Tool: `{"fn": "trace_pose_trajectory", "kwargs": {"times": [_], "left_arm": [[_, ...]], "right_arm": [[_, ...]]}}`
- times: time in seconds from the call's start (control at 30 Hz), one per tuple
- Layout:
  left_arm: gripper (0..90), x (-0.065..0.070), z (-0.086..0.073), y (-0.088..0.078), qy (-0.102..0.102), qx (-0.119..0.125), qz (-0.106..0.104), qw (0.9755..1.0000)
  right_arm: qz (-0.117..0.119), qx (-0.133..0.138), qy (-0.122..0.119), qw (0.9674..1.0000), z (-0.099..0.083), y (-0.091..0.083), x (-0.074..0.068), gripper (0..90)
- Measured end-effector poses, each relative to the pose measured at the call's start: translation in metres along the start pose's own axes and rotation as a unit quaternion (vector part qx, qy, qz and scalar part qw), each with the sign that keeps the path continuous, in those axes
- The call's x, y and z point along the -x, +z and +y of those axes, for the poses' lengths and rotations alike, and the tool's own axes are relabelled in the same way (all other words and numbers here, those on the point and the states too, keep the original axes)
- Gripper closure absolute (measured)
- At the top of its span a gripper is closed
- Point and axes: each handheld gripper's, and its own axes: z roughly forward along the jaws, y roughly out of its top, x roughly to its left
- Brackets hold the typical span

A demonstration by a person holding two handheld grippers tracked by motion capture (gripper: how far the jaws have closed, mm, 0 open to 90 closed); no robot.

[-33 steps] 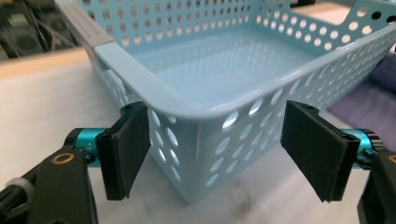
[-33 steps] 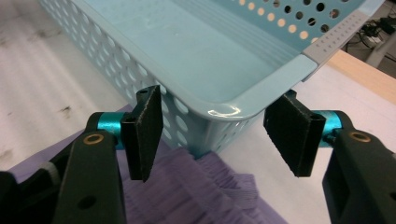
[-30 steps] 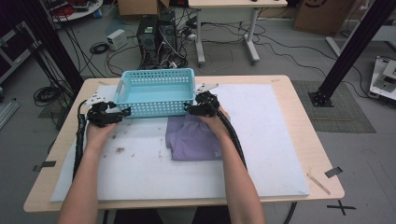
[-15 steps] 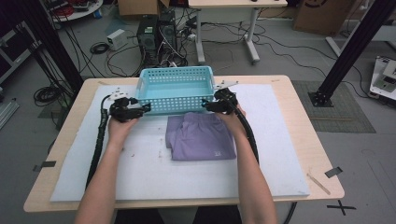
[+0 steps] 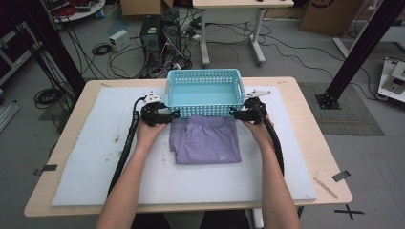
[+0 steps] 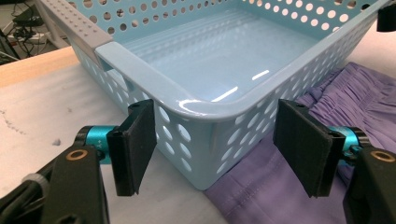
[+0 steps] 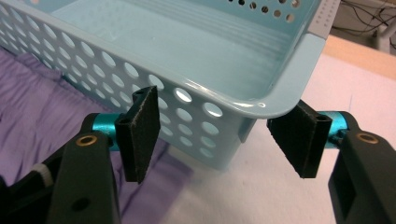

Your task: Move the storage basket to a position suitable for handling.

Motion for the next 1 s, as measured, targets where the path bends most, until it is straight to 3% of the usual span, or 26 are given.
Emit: {"fn": "trace_pose_trajectory", "kwargs": {"times": [0.13, 0.2, 0.23, 0.27, 0.33, 0.43, 0.6, 0.63, 0.7, 0.8, 0.87, 0.93, 1.0], "left_arm": [[32.6, 0.000, -0.003, -0.002, 0.001, -0.008, -0.006, 0.9999], [32.2, 0.002, -0.004, -0.007, 0.002, -0.007, 0.005, 1.0000], [31.4, 0.004, -0.008, -0.016, -0.001, 0.008, 0.017, 0.9998], [31.0, 0.004, -0.008, -0.016, -0.001, 0.008, 0.017, 0.9998], [27.7, 0.008, -0.015, -0.031, -0.015, 0.024, 0.019, 0.9994], [27.3, 0.018, -0.024, -0.047, -0.004, 0.026, 0.016, 0.9995], [26.1, 0.038, -0.036, -0.069, -0.003, 0.024, 0.000, 0.9997], [26.3, 0.048, -0.042, -0.077, -0.020, 0.015, -0.011, 0.9996], [26.3, 0.057, -0.047, -0.083, -0.044, 0.004, -0.029, 0.9986], [26.2, 0.072, -0.053, -0.087, -0.059, -0.009, -0.046, 0.9972], [26.2, 0.078, -0.056, -0.088, -0.062, -0.014, -0.049, 0.9968], [26.2, 0.087, -0.061, -0.089, -0.069, -0.022, -0.061, 0.9955], [26.5, 0.098, -0.063, -0.091, -0.056, -0.035, -0.060, 0.9960]], "right_arm": [[-0.010, -0.005, -0.007, 0.9999, -0.003, -0.003, -0.003, 36.5], [-0.008, -0.004, -0.006, 0.9999, -0.003, -0.005, -0.004, 36.4], [-0.012, -0.004, -0.005, 0.9999, -0.005, -0.010, -0.005, 33.6], [-0.017, -0.003, -0.002, 0.9999, -0.007, -0.013, -0.007, 31.7], [-0.019, 0.004, 0.005, 0.9998, -0.011, -0.020, -0.009, 31.3], [-0.007, 0.023, 0.025, 0.9994, -0.021, -0.035, -0.016, 28.8], [-0.014, 0.044, 0.034, 0.9983, -0.036, -0.057, -0.035, 29.1], [-0.008, 0.053, 0.062, 0.9966, -0.046, -0.067, -0.044, 29.1], [-0.011, 0.053, 0.082, 0.9952, -0.055, -0.077, -0.053, 29.3], [-0.015, 0.052, 0.107, 0.9928, -0.067, -0.090, -0.068, 29.3], [-0.013, 0.054, 0.108, 0.9925, -0.071, -0.093, -0.073, 29.3], [-0.025, 0.036, 0.100, 0.9941, -0.081, -0.098, -0.087, 29.3], [-0.030, 0.026, 0.099, 0.9943, -0.085, -0.099, -0.090, 29.3]]}}
